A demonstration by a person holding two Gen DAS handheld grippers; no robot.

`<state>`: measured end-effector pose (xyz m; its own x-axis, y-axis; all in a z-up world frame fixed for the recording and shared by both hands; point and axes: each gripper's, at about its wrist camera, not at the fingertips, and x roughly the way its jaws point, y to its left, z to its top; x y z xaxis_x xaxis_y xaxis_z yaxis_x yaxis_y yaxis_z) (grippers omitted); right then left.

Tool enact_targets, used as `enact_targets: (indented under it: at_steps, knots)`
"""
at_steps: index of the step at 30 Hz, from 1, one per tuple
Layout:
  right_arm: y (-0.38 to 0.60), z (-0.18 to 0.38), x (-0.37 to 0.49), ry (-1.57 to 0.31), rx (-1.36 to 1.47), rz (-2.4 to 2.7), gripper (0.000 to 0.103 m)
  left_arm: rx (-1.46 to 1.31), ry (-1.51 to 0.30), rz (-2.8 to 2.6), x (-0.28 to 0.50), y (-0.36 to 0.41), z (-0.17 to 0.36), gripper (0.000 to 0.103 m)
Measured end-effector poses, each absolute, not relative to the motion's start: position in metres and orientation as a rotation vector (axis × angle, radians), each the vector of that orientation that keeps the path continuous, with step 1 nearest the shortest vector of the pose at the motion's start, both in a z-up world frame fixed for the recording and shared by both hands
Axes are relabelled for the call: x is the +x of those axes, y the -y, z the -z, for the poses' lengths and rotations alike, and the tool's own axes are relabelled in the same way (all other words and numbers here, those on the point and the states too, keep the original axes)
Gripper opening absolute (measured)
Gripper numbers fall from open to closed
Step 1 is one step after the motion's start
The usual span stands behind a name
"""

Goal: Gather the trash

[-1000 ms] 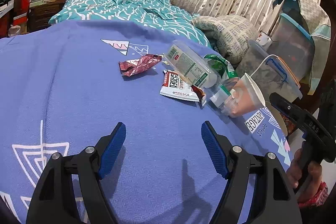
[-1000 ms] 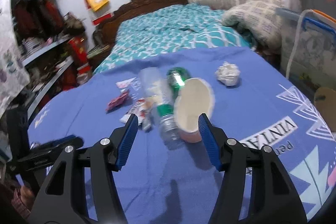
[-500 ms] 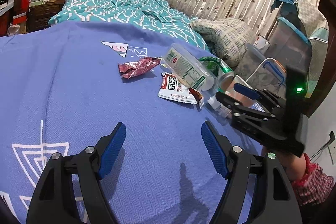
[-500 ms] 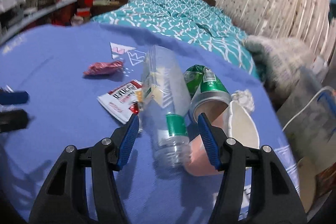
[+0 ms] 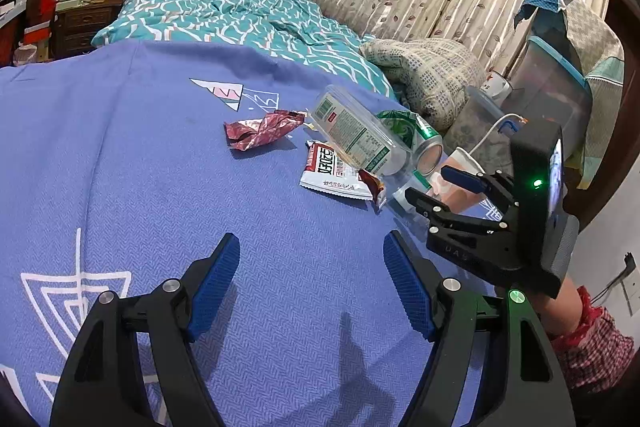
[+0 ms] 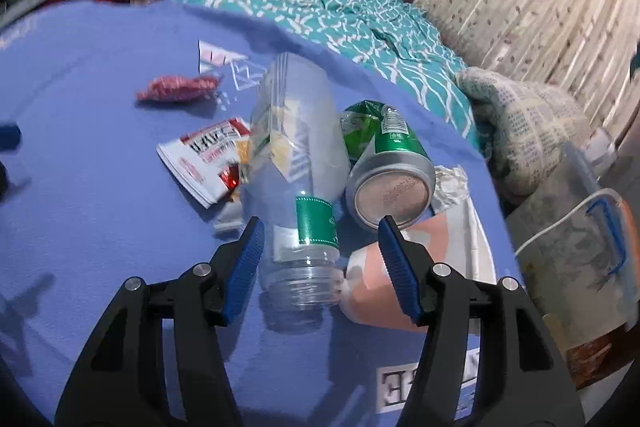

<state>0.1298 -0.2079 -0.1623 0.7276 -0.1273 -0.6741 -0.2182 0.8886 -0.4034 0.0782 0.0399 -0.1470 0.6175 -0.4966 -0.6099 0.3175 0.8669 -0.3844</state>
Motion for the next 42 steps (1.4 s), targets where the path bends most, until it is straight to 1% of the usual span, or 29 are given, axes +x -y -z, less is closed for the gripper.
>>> enact_targets:
  at_steps: [8,10,15,20,25,28,29,30,32,34,39,40,42]
  knots:
    - [0.203,0.169,0.122,-0.777,-0.551,-0.059,0.062,-0.259,-0.778,0.475,0.079,-0.040,0.148,0.070]
    - [0.198,0.169,0.122,-0.779,-0.569,-0.069,0.060,-0.256,-0.776,0.475,0.079,-0.040,0.147,0.070]
    - [0.167,0.173,0.113,-0.731,-0.722,-0.073,0.059,-0.264,-0.777,0.472,0.079,-0.042,0.148,0.070]
    - [0.162,0.176,0.111,-0.755,-0.722,-0.093,0.059,-0.266,-0.776,0.474,0.078,-0.042,0.148,0.070]
    - [0.190,0.182,0.125,-0.852,-0.560,-0.129,0.060,-0.269,-0.773,0.478,0.078,-0.043,0.147,0.070]
    - [0.209,0.185,0.138,-0.908,-0.422,-0.163,0.057,-0.275,-0.771,0.479,0.078,-0.043,0.146,0.070]
    - [0.215,0.185,0.142,-0.924,-0.376,-0.169,0.044,-0.278,-0.770,0.480,0.078,-0.043,0.146,0.070]
    - [0.219,0.184,0.143,-0.930,-0.343,-0.172,0.043,-0.279,-0.770,0.481,0.077,-0.044,0.146,0.070]
    - [0.227,0.180,0.139,-0.931,-0.257,-0.202,0.043,-0.284,-0.768,0.482,0.077,-0.045,0.146,0.070]
    - [0.227,0.174,0.127,-0.910,-0.230,-0.203,0.043,-0.286,-0.767,0.482,0.076,-0.045,0.146,0.070]
    - [0.213,0.147,0.073,-0.866,-0.100,-0.284,0.043,-0.292,-0.756,0.497,0.074,-0.045,0.144,0.070]
    - [0.203,0.145,0.062,-0.862,-0.082,-0.301,0.043,-0.303,-0.751,0.517,0.073,-0.046,0.143,0.072]
    - [0.185,0.146,0.038,-0.869,-0.025,-0.360,0.046,-0.323,-0.764,0.554,0.074,-0.046,0.143,0.085]
